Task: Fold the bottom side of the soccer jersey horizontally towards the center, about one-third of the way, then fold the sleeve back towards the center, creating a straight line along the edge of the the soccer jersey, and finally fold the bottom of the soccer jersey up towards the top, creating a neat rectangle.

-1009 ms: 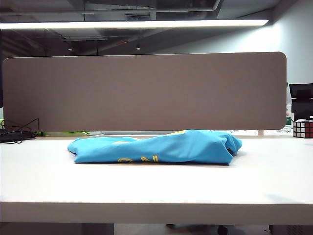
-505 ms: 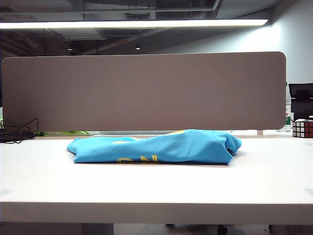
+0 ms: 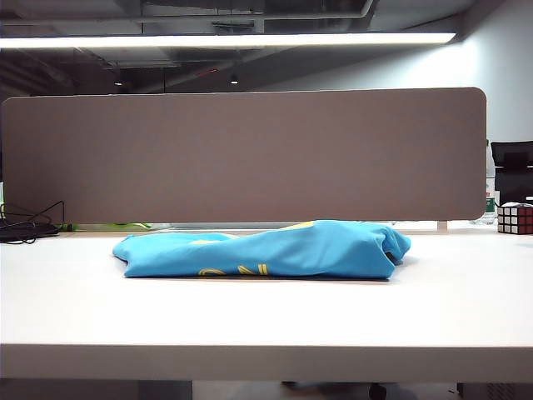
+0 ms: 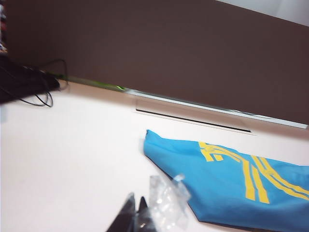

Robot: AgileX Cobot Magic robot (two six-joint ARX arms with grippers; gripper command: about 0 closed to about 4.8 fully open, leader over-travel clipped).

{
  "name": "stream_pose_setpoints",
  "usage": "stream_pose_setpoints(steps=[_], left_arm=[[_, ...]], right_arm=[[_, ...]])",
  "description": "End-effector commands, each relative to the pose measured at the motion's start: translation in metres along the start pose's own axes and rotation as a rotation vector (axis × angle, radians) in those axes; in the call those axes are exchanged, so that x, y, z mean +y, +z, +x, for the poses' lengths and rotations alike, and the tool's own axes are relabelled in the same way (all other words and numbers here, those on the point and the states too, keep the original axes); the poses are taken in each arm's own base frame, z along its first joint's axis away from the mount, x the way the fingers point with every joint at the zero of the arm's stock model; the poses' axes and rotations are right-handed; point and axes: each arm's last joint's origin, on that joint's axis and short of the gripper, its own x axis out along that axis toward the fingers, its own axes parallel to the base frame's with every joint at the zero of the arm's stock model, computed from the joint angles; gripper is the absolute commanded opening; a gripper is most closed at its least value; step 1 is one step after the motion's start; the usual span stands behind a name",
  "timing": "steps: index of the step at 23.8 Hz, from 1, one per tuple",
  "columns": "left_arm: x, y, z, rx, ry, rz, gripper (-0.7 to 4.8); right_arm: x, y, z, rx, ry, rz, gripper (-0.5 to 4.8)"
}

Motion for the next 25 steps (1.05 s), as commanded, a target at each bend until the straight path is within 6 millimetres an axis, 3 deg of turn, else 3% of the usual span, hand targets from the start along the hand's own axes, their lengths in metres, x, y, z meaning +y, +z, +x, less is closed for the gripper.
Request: stream_pose_setpoints(steps=[1,25], left_arm=[[-0.0015,0.0082,-0.0005,-0.071,-0.002,0.073,-0.05],[-0.0016,0.0042,-0.0004,-0.025,-0.030,0.066,-0.05]], right_arm=[[-0.0001,0.0015,0.0002,-0.033,-0.007,-0.004,-0.08],[0.0001,0.0014,0.0002,-0.030,0.002,-0.004,-0.05]])
